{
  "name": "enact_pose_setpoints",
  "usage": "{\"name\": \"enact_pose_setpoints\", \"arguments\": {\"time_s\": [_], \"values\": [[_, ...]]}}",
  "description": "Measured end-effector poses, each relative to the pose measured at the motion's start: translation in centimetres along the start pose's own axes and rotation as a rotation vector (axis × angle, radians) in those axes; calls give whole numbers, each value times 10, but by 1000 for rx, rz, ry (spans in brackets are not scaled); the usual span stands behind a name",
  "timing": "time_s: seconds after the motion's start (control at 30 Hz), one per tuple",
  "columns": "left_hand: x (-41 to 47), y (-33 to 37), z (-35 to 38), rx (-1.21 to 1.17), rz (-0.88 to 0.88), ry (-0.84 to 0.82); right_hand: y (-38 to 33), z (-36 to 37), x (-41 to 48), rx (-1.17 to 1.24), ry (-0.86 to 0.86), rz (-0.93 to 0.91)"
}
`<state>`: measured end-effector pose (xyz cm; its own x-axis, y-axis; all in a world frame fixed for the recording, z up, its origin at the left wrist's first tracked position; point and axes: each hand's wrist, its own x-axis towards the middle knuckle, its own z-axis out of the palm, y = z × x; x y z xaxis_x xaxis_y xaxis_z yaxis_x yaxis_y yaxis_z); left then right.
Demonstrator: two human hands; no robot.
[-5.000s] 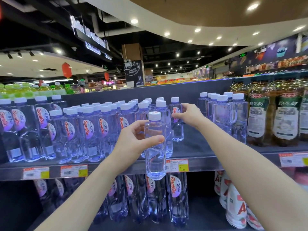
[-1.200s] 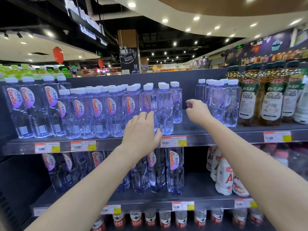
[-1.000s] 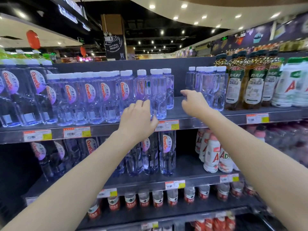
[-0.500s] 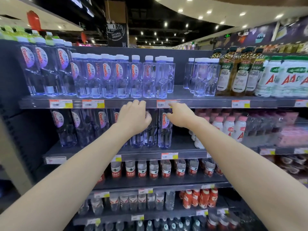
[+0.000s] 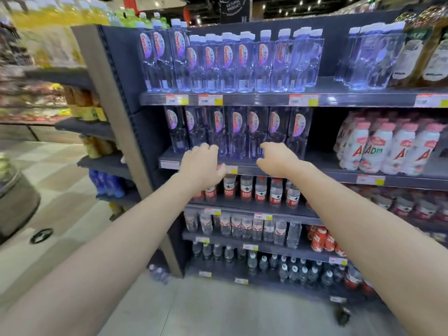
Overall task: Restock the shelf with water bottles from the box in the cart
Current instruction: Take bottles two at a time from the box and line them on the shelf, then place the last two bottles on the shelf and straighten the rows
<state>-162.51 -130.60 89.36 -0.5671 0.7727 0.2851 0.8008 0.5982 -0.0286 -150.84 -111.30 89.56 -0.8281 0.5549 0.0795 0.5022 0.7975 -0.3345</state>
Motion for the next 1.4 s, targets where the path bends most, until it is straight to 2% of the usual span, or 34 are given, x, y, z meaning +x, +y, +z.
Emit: {"name": "enact_pose_setpoints", "arguments": {"time_s": [0.2, 0.4, 0.57, 0.73, 0.87, 1.13, 1.4], "values": [[-58, -81, 17, 38, -157, -79, -69, 70, -3, 9, -115, -87], [-120, -173, 45, -3, -309, -169, -164, 155, 1, -2, -300, -181], [-169, -272, 84, -92, -438, -334, -261, 234, 9, 17, -406, -249], [-204, -363, 134, -66, -476, -430, -343, 331, 17, 24, -542, -230], [-219, -423, 184, -148, -473, -486, -388, 404, 29, 2, -614, -183], [-209, -506, 295, -185, -507, -723, -407, 530, 60, 2, -766, -23], [-161, -555, 418, -132, -359, -869, -384, 637, 118, 69, -907, 250]]}}
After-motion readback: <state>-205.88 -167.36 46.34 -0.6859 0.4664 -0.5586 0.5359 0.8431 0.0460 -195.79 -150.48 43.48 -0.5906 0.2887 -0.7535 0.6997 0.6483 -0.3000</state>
